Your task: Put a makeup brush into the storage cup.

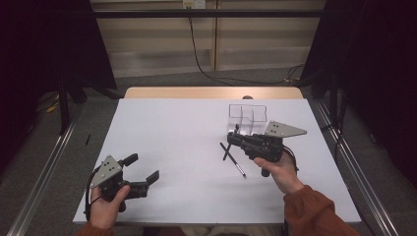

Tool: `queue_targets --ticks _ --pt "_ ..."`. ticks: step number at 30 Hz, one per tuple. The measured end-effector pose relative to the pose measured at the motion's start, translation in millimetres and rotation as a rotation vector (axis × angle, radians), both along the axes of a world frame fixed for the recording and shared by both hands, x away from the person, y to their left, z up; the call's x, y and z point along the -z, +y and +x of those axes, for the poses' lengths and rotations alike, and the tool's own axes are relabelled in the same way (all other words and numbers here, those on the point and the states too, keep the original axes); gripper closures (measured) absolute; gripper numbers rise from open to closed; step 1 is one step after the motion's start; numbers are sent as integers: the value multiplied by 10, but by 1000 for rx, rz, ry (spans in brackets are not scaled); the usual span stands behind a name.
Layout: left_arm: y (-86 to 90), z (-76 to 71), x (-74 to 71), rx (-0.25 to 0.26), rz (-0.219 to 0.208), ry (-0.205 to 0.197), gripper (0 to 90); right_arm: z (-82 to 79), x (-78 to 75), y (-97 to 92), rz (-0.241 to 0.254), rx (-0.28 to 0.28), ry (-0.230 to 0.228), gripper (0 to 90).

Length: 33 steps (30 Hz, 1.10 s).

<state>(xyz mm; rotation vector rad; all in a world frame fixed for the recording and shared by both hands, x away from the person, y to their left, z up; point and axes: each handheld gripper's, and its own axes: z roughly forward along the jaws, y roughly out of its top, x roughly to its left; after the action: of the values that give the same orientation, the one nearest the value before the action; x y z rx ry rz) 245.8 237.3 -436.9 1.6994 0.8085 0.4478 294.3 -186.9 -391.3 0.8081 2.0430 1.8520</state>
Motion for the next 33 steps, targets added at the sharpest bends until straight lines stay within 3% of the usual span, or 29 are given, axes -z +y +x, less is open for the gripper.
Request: queue_targets --ticks 9,17,27,33 --pt "14 -28 -27 -10 29 -32 35 149 -182 -157 -13 51 -22 845" --pt "112 -37 -31 -40 18 -28 33 331 -312 -274 -27 105 -29 844" --pt "138 -48 -24 -44 24 -25 33 563 -427 -300 -37 147 -43 845" --pt "108 -40 -24 -29 15 -20 33 719 -441 -275 -50 173 -30 844"
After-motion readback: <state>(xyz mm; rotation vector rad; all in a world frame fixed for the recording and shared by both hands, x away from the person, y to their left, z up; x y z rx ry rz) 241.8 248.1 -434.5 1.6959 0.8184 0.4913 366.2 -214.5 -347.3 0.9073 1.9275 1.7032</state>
